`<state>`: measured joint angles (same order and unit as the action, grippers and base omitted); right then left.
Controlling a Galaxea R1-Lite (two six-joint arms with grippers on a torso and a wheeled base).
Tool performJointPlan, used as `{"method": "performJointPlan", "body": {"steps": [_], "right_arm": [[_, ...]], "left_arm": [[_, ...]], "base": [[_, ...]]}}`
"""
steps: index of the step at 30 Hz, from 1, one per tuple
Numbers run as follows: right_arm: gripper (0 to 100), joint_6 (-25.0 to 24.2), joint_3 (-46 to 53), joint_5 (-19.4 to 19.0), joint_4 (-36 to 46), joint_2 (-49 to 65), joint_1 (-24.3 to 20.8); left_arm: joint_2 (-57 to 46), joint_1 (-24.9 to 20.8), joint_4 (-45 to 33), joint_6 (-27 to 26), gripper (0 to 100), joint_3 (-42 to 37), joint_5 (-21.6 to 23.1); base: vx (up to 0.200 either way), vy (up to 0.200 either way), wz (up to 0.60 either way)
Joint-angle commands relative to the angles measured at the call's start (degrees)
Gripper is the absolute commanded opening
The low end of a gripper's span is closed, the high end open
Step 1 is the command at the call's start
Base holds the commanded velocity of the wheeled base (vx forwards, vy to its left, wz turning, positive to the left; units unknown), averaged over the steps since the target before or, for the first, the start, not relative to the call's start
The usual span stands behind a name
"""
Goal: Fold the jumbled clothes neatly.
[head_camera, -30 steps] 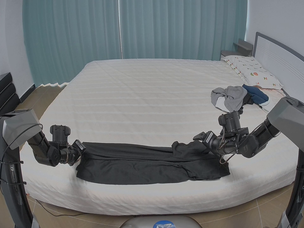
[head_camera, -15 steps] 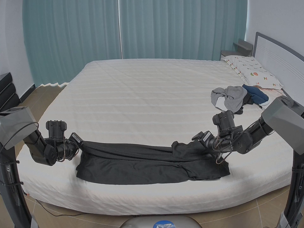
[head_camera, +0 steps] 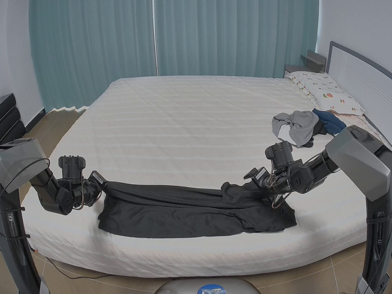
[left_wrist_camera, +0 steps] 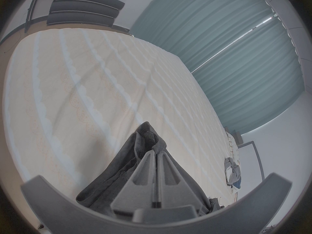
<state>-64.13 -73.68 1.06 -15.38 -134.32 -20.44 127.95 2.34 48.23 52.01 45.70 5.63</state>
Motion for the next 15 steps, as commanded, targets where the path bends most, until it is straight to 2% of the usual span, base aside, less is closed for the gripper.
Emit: {"method": "performJointPlan", "body": {"steps": [1,9,10,15], "right_arm": [[100,0.0,-1.4,0.0,0.2,-2.1,0.1],[100,-0.9,-5.0,0.1,1.9,-4.7,0.5],[0,-1.1,-5.2,0.2,2.0,-4.9,0.5],[0,-1.0,-5.3,0.3,3.0,-4.7,0.5]], "left_arm": [[0.3,0.0,0.1,0.0,0,0.0,0.0],[0.3,0.0,0.9,0.0,0,0.0,-0.4],[0.3,0.1,0.9,-0.1,0,0.0,-0.6],[0.3,0.3,1.3,0.0,0,0.0,-0.7]], "base": [[0.000,0.000,0.00],[0.000,0.000,0.00],[0.000,0.000,0.00],[0.000,0.000,0.00]]}}
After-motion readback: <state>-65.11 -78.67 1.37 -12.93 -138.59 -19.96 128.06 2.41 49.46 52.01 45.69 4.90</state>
